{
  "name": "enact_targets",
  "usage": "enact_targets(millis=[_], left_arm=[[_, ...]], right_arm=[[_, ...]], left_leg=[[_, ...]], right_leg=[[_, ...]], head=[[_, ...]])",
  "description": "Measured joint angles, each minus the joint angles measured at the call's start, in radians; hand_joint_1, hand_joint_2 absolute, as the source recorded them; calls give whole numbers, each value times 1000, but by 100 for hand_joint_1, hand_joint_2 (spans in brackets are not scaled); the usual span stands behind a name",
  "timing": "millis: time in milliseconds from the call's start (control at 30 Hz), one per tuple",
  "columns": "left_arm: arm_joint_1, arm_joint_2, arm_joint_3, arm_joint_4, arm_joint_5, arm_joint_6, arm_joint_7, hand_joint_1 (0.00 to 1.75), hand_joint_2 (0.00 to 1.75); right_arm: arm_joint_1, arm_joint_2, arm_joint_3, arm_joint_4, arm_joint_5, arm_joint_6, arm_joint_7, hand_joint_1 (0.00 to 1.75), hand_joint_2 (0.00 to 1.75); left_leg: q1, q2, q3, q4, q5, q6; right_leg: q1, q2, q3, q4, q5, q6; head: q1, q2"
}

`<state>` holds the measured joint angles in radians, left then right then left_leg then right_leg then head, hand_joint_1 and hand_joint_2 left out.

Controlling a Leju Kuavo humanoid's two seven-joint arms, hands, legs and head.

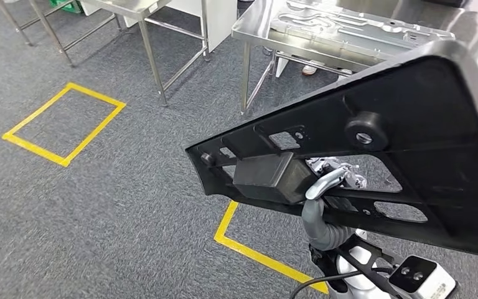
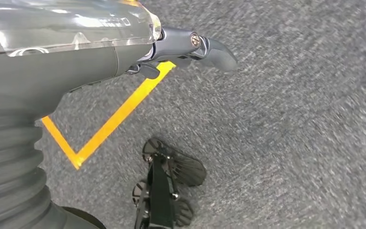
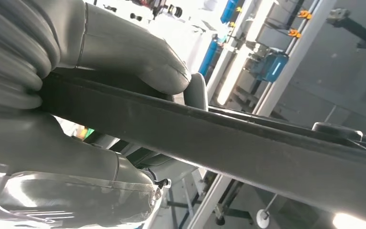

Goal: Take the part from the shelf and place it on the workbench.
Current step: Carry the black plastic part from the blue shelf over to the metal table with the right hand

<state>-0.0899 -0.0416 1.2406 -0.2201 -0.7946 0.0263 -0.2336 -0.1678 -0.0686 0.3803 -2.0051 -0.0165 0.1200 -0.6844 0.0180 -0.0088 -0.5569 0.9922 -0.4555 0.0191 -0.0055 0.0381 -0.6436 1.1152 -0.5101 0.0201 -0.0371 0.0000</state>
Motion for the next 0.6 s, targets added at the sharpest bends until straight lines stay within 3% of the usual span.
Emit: enact_targets(millis=[67, 100, 133, 167, 267, 333, 400, 467, 533, 600], left_arm=[[3, 0, 0, 0, -5, -3, 0, 0, 175], [4, 0, 0, 0, -7, -4, 0, 0, 175], [3, 0, 0, 0, -9, -6, 0, 0, 175], [2, 0, 0, 0, -10, -9, 0, 0, 175], [-2, -1, 0, 0, -12, -19, 0, 0, 175], [-3, -2, 0, 0, -12, -24, -2, 0, 175], [-6, -2, 0, 0, -13, -29, -6, 0, 175], [-8, -2, -1, 0, -14, -33, -9, 0, 175], [-6, -3, -1, 0, -15, -34, -10, 0, 175], [-2, -4, -1, 0, -15, -35, -9, 0, 175]], right_arm=[[5, -2, 0, -1, 2, -5, 0, 175, 175], [8, -4, 0, -1, 2, -8, 0, 175, 175], [11, -5, 0, -1, 3, -10, 0, 175, 175], [13, -7, 0, -1, 2, -12, 0, 175, 175], [12, -10, 0, -4, 0, -14, 0, 175, 175], [12, -12, 0, -6, -2, -14, 0, 175, 175], [14, -14, 0, -7, -2, -15, 0, 175, 175], [14, -16, 0, -11, -2, -15, 0, 175, 175], [14, -17, 0, -13, -2, -15, 0, 175, 175], [16, -18, 0, -12, -2, -15, 0, 175, 175]], left_leg=[[-2, 23, -2, 0, -1, 3], [-3, 35, -2, 0, -1, 3], [-4, 47, -2, 1, -2, 3], [-5, 58, -1, 1, -3, 2], [-9, 85, 7, 2, -10, -8], [-13, 100, 10, 3, -14, -18], [-12, 111, 14, 4, -18, -30], [-9, 82, 1, 42, -48, -40], [-5, 34, -52, 162, -113, -47], [-5, 18, -112, 284, -157, -51]], right_leg=[[-2, -25, -67, 137, -62, 6], [-4, -29, -87, 179, -72, 9], [-5, -31, -89, 184, -64, 9], [-6, -36, -67, 145, -37, 8], [2, -80, 46, -67, 45, -4], [9, -88, 66, -112, 51, -14], [8, -66, 65, -115, 56, -24], [1, -48, 68, -123, 63, -35], [-2, -30, 70, -127, 66, -43], [-1, -8, 68, -125, 67, -45]], head=[[0, 0], [0, 0], [0, 0], [0, 0], [0, 0], [0, 0], [0, 0], [0, 0], [0, 0], [0, 0]])
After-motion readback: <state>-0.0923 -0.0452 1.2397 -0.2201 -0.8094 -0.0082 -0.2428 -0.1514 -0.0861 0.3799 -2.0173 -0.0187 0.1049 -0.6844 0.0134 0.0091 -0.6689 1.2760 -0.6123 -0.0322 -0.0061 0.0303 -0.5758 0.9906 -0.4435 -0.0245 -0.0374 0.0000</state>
